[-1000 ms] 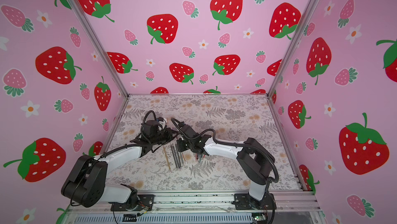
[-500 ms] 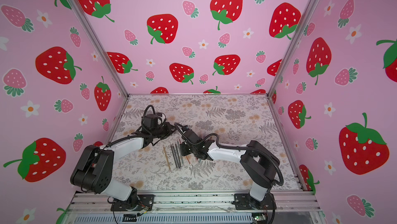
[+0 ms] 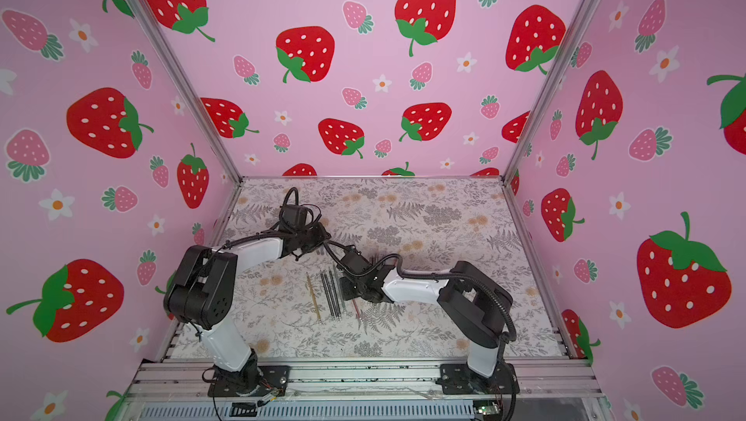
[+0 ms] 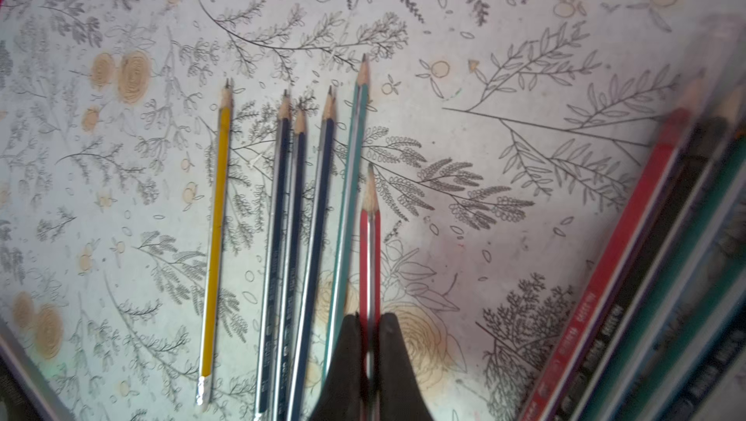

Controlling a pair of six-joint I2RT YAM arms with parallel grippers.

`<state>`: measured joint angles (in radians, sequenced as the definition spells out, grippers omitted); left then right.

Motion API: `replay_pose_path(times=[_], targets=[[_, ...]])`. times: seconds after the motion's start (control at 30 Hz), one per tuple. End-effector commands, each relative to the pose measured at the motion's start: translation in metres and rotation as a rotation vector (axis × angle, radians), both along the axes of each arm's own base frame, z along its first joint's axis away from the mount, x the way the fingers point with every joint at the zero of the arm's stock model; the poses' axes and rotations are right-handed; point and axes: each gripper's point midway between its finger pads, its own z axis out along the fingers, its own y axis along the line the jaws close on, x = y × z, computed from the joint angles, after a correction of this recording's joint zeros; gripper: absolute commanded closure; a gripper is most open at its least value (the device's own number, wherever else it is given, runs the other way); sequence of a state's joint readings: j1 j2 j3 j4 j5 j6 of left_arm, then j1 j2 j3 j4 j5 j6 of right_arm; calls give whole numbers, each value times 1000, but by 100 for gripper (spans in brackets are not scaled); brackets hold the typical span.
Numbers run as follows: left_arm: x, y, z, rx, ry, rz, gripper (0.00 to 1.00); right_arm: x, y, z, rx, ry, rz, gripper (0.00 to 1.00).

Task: Remove the protective cover of the pencils
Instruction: Place the pencil at the center of the board.

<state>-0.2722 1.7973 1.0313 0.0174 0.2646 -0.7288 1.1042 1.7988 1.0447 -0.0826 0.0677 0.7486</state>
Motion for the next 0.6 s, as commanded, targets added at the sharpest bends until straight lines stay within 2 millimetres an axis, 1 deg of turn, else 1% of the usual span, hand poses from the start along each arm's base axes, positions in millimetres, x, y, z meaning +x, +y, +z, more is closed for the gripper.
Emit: replay_pose_path(times=[0.0, 0.27, 0.57], targets=[[7, -7, 3, 54, 2, -27, 100, 10, -10, -10, -35, 42, -91, 100], [8, -12, -16, 102, 58, -33, 100, 11, 4, -17, -33, 73, -69, 100], [8, -9, -34, 153, 113, -27, 100, 13, 9, -29, -54, 98, -82, 100]])
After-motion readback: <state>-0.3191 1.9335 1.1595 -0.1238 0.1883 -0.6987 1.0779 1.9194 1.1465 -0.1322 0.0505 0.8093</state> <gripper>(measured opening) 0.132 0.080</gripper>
